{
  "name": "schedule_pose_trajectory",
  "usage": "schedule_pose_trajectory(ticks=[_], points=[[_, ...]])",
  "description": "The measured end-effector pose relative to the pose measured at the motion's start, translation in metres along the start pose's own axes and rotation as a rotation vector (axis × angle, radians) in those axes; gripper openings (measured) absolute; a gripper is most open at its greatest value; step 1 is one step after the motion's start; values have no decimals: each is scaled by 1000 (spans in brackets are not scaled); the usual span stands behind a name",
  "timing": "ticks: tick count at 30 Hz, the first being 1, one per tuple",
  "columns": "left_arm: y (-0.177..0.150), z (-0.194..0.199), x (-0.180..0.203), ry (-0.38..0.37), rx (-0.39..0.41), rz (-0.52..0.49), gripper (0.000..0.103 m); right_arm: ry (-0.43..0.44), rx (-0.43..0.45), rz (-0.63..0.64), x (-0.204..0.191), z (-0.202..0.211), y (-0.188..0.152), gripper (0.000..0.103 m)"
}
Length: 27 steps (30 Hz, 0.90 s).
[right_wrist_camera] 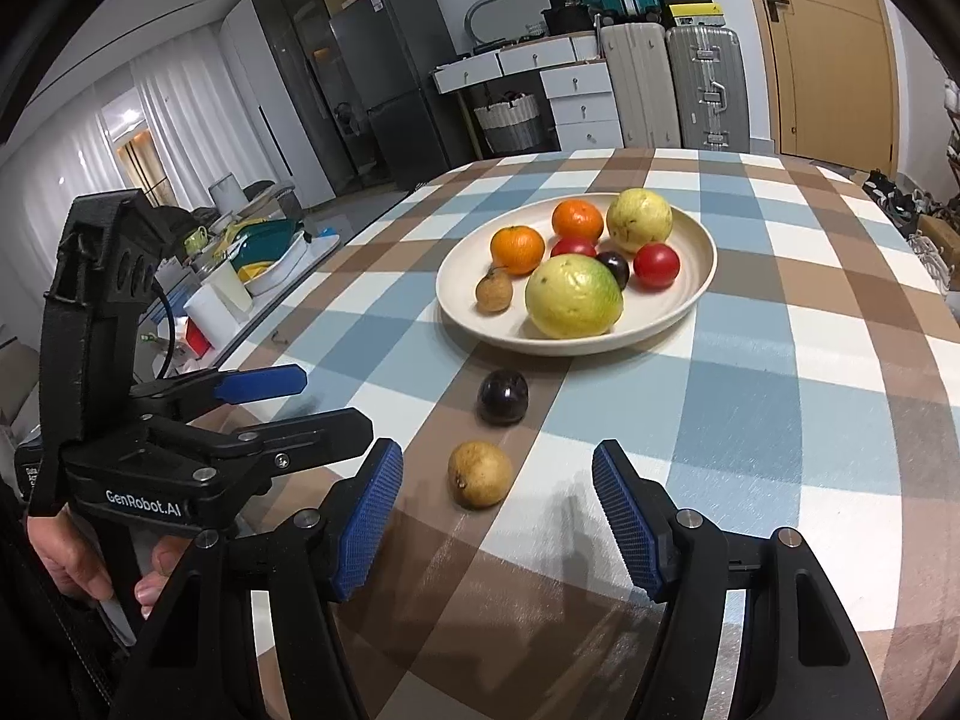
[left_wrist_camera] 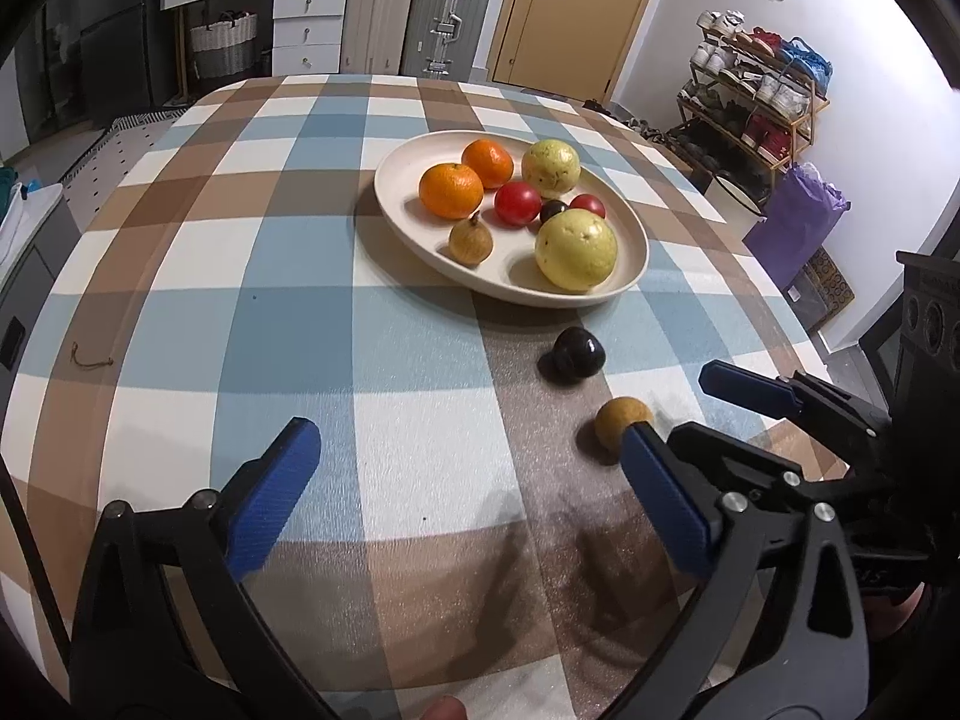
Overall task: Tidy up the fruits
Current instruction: 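Raise both open grippers and move them back over the last fruits, then close the right gripper on a brown kiwi while the left gripper closes on a dark plum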
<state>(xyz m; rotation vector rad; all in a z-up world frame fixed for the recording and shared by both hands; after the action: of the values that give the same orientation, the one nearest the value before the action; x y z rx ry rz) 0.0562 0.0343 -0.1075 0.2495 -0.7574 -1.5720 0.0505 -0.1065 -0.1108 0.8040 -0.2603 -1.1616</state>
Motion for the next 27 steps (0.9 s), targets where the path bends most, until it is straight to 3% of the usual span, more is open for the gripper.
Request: schedule_pose_trajectory(ticks=[8, 20, 23, 25, 27], points=[[-6, 2, -7, 11, -2, 17, 100, 10, -29, 1, -3, -11, -4, 68], [-9, 2, -13, 12, 0, 31, 101, -9, -76, 67, -20, -27, -8, 55], [-9, 2, -14, 11, 2, 35, 101, -13, -82, 97, -25, -29, -9, 47], [-8, 3, -15, 10, 3, 37, 101, -17, -95, 96, -24, -32, -9, 27], [-8, 3, -16, 15, 3, 37, 101, -26, -98, 71, -19, -33, -9, 27]])
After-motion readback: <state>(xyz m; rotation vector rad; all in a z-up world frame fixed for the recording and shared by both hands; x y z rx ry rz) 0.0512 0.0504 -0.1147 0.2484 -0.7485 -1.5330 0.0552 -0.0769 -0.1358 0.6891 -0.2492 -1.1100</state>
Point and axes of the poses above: each gripper's, at about its wrist camera, not at the fingertips, and z roughly against the way its jaws point, x to its right, y to its top, the point moved 3 cm from there along -z, roughly the way its jaws point, and after that the axes turned 4 degrees about -y, right-handed, at the moved point
